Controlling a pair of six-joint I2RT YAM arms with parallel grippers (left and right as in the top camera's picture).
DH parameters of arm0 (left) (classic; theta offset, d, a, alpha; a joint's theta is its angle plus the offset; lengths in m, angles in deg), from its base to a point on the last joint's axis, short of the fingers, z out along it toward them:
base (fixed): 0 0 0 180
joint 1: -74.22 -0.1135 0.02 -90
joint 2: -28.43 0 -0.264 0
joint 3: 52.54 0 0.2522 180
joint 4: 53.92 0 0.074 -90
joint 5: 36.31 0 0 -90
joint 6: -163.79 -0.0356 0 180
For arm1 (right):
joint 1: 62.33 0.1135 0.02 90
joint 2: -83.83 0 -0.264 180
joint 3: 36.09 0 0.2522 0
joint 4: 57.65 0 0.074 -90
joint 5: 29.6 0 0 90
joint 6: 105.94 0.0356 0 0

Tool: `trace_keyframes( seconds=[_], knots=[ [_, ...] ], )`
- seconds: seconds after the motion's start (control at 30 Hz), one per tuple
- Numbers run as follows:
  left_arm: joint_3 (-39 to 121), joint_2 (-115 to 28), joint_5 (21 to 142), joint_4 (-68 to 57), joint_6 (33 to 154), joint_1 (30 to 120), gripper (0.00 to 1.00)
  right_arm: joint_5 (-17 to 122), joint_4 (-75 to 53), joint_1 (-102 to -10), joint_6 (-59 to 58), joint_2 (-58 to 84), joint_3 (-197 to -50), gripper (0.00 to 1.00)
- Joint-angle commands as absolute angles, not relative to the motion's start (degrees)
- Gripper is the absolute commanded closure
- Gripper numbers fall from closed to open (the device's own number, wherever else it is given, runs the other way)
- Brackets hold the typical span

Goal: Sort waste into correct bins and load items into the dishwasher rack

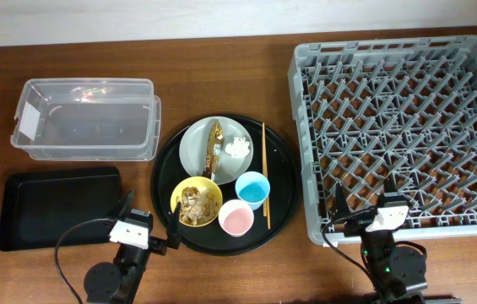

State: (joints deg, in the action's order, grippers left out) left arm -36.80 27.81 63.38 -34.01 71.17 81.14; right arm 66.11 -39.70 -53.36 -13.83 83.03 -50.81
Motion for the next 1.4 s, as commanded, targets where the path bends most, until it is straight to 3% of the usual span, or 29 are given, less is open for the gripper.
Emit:
trace_keyframes(
  seconds=[0.0,0.53,0.63,0.87,0.97,1.1,1.3,1.37],
  knots=[
    [-37.2,28.1,63.9,-34.3,70.5,80.8,0.01,65.7,-39.8,-53.7,-14.0,83.6,-50.2,0.01],
    [-37.2,28.1,64.0,-34.3,70.5,80.8,0.01,65.7,-39.9,-53.7,-14.0,83.6,-50.2,0.01],
    [-37.2,28.1,70.7,-36.0,70.5,80.8,0.01,65.6,-39.9,-53.7,-14.0,83.6,-50.2,0.01],
    [-35.4,28.1,78.4,-36.7,70.5,80.8,0.01,33.4,-41.1,-53.7,-3.3,83.6,-51.8,0.02],
    [-28.8,28.1,78.4,-36.4,70.5,80.8,0.01,32.8,-34.2,-53.7,-3.5,83.5,-60.1,0.02],
    [-13.0,23.2,78.4,-23.1,70.5,80.8,0.01,34.9,-20.9,-53.7,-7.8,78.0,-77.9,0.02],
    [12.7,-2.7,83.9,4.5,70.5,80.8,0.01,43.1,10.9,-53.7,-11.7,54.0,-108.8,0.02],
    [18.2,-8.9,84.2,10.0,70.5,80.8,0.01,41.4,14.3,-53.7,-10.9,48.4,-114.0,0.01]
  ],
)
